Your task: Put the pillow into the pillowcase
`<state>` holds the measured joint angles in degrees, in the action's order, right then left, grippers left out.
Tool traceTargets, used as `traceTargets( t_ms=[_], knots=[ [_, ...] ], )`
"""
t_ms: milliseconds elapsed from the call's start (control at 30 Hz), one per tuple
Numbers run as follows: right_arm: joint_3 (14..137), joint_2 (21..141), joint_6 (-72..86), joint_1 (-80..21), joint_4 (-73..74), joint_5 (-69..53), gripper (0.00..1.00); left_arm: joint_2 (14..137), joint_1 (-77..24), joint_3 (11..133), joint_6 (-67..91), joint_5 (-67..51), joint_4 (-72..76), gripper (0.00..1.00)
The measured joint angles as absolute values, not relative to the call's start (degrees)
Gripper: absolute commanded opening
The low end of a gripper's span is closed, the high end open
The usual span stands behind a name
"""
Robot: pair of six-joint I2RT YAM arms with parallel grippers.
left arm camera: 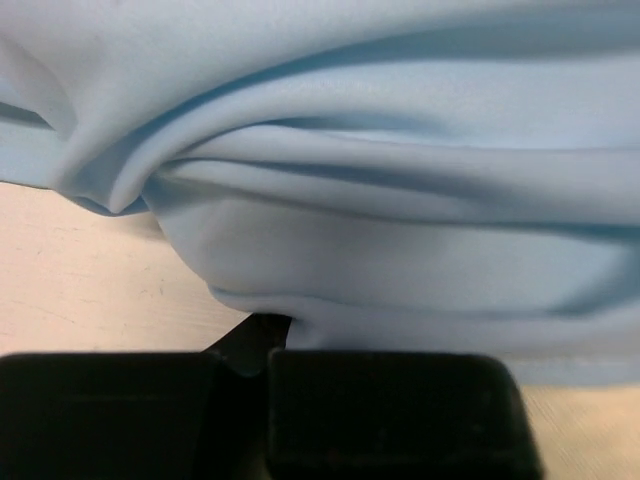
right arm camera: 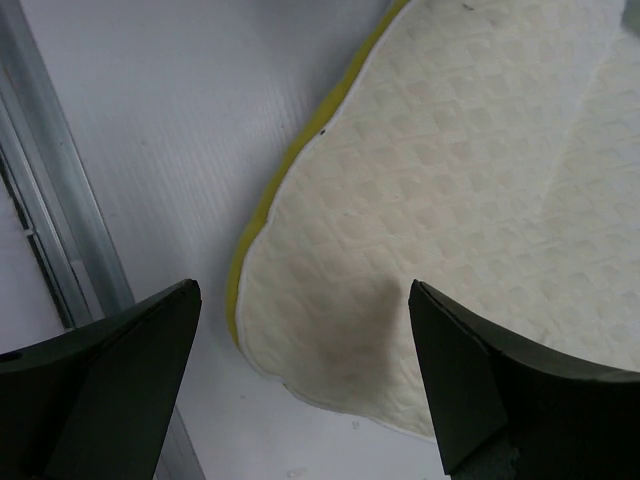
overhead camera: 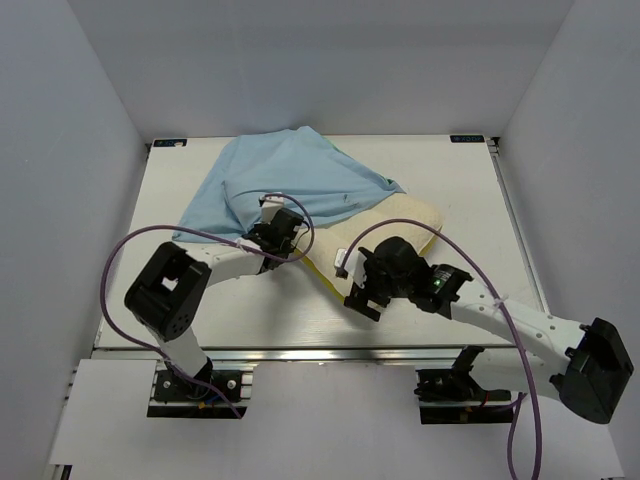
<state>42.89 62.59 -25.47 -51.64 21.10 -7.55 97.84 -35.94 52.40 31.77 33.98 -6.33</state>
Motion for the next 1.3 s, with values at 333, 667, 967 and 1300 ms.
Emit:
traceTargets(
  t_ms=[333,667,967,1300],
  knots=[
    [39.29,73.43,-22.13,-54.41,8.54,2.46,0.89,86.83,-35.73,50.17,31.97,27.64,-6.22,0.0],
    [41.93,84.01,-20.49,-48.75,1.17,8.54,0.0,81.47,-35.68,49.71,31.99,22.15,-8.97,0.0],
    [53.45,76.05,-17.91,-43.51,10.31,-0.73,0.0,77.47,-35.51,50.48,30.57,16.34,-12.19,0.0],
    [66.76,76.47,-14.33,-43.59,10.09,-7.75,0.0,82.0,-35.0,66.43,28.58,9.72,-20.75,0.0]
  ],
)
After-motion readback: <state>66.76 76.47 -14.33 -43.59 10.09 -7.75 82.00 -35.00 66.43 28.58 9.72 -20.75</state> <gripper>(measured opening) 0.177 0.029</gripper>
